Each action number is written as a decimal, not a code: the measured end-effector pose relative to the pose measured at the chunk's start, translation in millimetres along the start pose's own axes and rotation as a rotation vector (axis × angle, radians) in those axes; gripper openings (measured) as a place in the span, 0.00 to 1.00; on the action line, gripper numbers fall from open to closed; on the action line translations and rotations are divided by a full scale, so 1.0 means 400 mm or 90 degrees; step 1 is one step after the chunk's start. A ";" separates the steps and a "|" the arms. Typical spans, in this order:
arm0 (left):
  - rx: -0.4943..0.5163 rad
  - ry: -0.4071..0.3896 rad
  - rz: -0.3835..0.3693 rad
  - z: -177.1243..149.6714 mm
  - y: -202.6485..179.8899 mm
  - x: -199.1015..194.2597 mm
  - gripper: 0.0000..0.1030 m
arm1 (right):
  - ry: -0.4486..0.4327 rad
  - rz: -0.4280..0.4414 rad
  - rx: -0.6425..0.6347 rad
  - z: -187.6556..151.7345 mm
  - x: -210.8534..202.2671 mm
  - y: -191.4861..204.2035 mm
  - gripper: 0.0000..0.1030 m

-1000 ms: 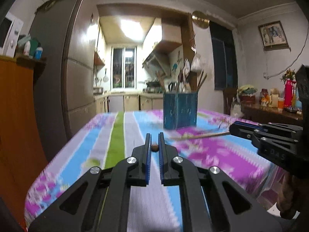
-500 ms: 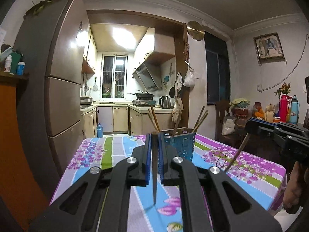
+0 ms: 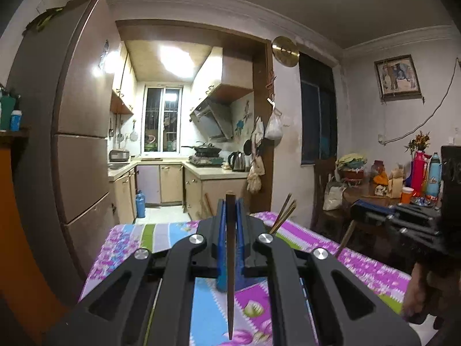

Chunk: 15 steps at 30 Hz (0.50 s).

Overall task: Organize utensils
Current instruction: 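Carry both chopsticks upright to the blue holder and lower them in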

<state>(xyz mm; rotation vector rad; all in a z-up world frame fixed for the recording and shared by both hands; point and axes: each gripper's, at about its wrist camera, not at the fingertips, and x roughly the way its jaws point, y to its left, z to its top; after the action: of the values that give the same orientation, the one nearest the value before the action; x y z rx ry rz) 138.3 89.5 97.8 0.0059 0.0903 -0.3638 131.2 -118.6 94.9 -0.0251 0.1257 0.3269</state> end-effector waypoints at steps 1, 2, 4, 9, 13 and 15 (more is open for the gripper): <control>-0.001 -0.004 -0.004 0.016 -0.007 0.007 0.05 | 0.000 0.001 -0.001 0.013 0.004 -0.007 0.07; -0.003 -0.006 -0.006 0.032 -0.012 0.017 0.05 | -0.001 0.002 -0.003 0.026 0.007 -0.014 0.07; -0.009 -0.014 -0.008 0.061 -0.016 0.031 0.05 | -0.005 0.002 -0.007 0.057 0.014 -0.031 0.07; -0.003 -0.051 0.002 0.144 -0.029 0.043 0.05 | -0.025 0.007 -0.007 0.145 0.025 -0.080 0.07; -0.007 -0.073 0.012 0.226 -0.025 0.067 0.05 | -0.036 0.012 -0.002 0.224 0.054 -0.125 0.07; -0.006 -0.086 0.022 0.266 -0.020 0.081 0.05 | -0.041 0.016 0.000 0.263 0.072 -0.144 0.07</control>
<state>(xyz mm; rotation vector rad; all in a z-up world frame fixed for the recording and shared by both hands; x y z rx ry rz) 174.8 68.3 200.9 -0.0271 -0.0416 -0.3286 189.3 -159.1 195.7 -0.0129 0.0616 0.3532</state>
